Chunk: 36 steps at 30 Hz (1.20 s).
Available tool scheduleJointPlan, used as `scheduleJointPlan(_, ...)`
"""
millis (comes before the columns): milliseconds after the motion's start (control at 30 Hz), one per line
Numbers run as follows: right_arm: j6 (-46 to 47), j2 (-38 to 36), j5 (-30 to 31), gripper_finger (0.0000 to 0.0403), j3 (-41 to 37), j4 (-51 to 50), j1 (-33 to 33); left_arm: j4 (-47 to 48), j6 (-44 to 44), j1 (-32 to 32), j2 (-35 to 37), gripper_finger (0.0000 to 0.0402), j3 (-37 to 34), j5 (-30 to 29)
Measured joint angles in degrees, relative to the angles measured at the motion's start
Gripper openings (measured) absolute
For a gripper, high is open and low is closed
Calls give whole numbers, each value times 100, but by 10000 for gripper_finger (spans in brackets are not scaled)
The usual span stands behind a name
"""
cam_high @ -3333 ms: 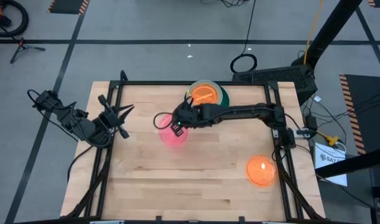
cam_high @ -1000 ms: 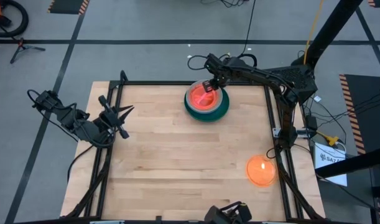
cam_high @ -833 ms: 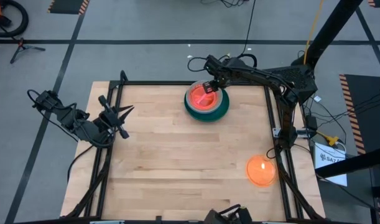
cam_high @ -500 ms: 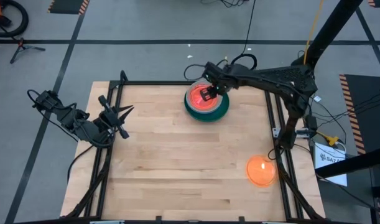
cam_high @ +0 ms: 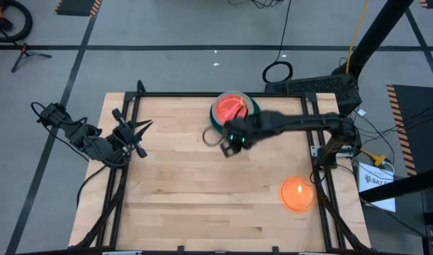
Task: Stack plastic plates
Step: Stack the orange plate on the pink plate
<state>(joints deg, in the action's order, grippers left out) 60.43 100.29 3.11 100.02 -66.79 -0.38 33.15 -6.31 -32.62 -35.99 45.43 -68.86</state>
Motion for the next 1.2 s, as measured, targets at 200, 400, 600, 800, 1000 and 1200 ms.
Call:
scheduleJointPlan(200, 1266, 335, -497, 148, 1, -78, 896, 0, 2, 1, 2, 35, 0, 0)
scheduleJointPlan(400, 2359, 929, -1390, 148, 1, -913, 1607, 0, 4, 2, 2, 35, 0, 0)
scheduleJointPlan(600, 2752, 1516, -2099, 148, -2, -2146, 2173, -21, -69, 0, 1, 35, 0, 0)
scheduleJointPlan(800, 2758, 1865, -2128, 148, -159, -2173, 2450, -24, -199, 0, 2, 35, 0, 0)
scheduleJointPlan(1000, 2591, 1879, -1964, 148, -663, -2321, 2573, -34, -248, 2, 2, 35, 0, 0)
scheduleJointPlan(1200, 2565, 1765, -1942, 148, -1282, -2165, 2674, -37, -306, 2, 0, 35, 0, 0)
